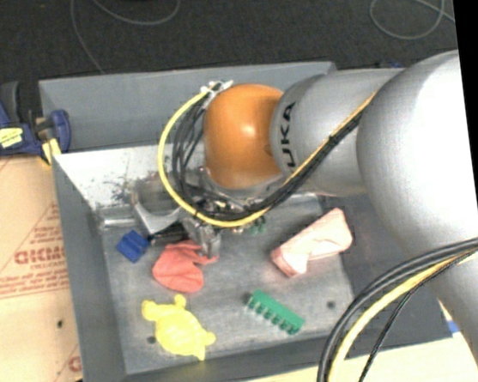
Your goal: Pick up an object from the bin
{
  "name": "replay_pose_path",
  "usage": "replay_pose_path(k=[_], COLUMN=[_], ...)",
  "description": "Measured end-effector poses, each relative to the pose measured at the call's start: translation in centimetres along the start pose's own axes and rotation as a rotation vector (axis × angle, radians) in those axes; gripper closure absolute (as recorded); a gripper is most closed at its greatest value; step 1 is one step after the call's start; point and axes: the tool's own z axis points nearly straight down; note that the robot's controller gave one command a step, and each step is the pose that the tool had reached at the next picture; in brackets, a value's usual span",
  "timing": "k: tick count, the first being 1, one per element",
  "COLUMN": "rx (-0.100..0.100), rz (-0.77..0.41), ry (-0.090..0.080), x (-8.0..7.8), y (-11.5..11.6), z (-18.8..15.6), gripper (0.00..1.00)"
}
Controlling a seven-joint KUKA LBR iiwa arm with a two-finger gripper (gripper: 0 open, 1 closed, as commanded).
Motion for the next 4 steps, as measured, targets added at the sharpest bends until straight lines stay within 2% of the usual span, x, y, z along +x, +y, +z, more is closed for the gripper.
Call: replay_pose_path(k=[1, 2, 3, 4], rx=[0.000, 0.002, -0.012, -0.003], rz=[-0.005, -0.217, -0.258, -0.251], ry=[0.000, 0.000, 0.010, 0.001], x=[0.0, -0.7, -1.7, -1.9], y=[0.2, 3.8, 5.7, 4.8], z=[-0.1, 0.4, 1.1, -1.1], gripper=[1.00, 1.00, 1.00, 1.00])
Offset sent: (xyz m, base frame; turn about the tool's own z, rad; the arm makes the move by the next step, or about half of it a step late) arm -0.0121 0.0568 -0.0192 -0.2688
